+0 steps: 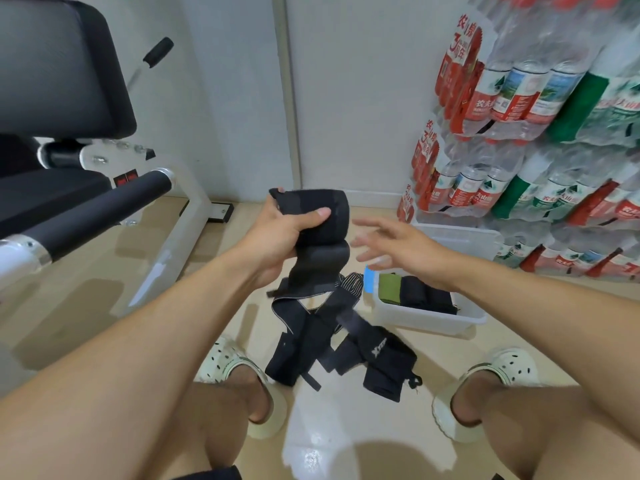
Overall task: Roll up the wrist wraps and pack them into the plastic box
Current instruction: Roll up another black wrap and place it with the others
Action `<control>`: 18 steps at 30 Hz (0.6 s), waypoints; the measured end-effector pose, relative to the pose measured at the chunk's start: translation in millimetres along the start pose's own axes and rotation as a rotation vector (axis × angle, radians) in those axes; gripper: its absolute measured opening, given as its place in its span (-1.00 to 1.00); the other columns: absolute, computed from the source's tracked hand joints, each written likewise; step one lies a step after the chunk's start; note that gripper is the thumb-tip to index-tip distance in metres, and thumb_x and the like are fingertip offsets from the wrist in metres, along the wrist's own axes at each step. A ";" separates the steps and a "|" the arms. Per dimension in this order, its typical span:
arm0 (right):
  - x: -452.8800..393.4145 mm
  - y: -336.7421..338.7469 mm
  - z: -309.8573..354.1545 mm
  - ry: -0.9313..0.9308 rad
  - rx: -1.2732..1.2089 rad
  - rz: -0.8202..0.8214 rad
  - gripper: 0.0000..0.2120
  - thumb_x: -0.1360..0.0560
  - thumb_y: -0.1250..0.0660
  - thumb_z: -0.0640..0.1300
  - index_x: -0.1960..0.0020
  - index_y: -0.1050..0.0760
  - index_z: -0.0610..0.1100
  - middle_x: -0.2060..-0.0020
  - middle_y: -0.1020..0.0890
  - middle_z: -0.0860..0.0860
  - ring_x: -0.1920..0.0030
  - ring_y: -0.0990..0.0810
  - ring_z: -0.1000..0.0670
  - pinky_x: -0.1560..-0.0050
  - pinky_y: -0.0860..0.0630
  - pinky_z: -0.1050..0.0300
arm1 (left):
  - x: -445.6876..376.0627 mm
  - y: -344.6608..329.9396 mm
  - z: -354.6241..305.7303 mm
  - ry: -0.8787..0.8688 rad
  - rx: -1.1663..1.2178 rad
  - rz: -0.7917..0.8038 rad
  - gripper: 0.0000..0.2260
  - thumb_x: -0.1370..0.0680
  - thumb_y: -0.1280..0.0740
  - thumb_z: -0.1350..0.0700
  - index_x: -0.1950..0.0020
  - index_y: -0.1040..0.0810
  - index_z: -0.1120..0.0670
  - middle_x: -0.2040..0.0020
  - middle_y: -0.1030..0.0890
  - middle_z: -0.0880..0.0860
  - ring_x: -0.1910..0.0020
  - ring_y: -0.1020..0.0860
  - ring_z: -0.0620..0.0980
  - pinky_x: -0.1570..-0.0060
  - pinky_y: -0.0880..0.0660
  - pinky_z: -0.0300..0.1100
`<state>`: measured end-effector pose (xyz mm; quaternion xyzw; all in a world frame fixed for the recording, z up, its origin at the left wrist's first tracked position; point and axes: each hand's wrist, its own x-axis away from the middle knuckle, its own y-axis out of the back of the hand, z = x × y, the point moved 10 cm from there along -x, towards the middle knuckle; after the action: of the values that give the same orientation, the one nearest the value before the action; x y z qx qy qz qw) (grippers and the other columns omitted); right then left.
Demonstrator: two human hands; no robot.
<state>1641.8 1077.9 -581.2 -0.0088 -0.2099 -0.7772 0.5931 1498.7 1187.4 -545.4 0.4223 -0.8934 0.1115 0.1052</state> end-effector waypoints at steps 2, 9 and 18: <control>0.5 -3.7 13.9 0.004 -0.154 0.027 -0.37 -0.47 -0.30 0.38 -0.46 -0.44 0.12 -0.22 -0.67 0.00 -0.17 -0.68 -0.04 -0.23 -0.61 -0.05 | 0.1 -12.0 1.5 -0.014 -0.039 0.079 -0.47 -0.52 -0.48 0.23 -0.42 -0.33 0.14 -0.16 -0.70 0.04 -0.05 -0.71 0.00 0.13 -0.63 -0.13; 9.1 -23.7 32.2 -0.003 -0.361 0.087 -0.76 -0.65 -0.18 0.20 -0.29 -0.46 0.26 -0.15 -0.65 0.24 -0.14 -0.68 0.02 -0.22 -0.60 0.02 | 1.8 -33.0 5.8 -0.047 -0.066 0.199 0.10 -0.45 -0.49 0.38 -0.64 0.28 -0.03 -0.13 -0.71 -0.04 -0.08 -0.68 -0.13 0.08 -0.59 -0.31; 5.1 -9.6 35.5 0.108 -0.518 -0.062 -0.67 -0.62 -0.37 -0.21 -0.36 -0.46 -0.16 -0.26 -0.64 -0.13 -0.22 -0.67 -0.11 -0.05 -0.65 0.07 | 2.7 -38.7 11.1 0.002 0.017 0.258 -0.41 -0.45 -0.50 0.36 -0.38 -0.39 0.00 -0.20 -0.68 0.12 -0.14 -0.68 0.05 0.07 -0.61 -0.17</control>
<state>1623.1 1087.1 -550.6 -0.1124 0.0277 -0.8223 0.5572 1526.1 1158.2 -551.0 0.3047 -0.9392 0.1321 0.0875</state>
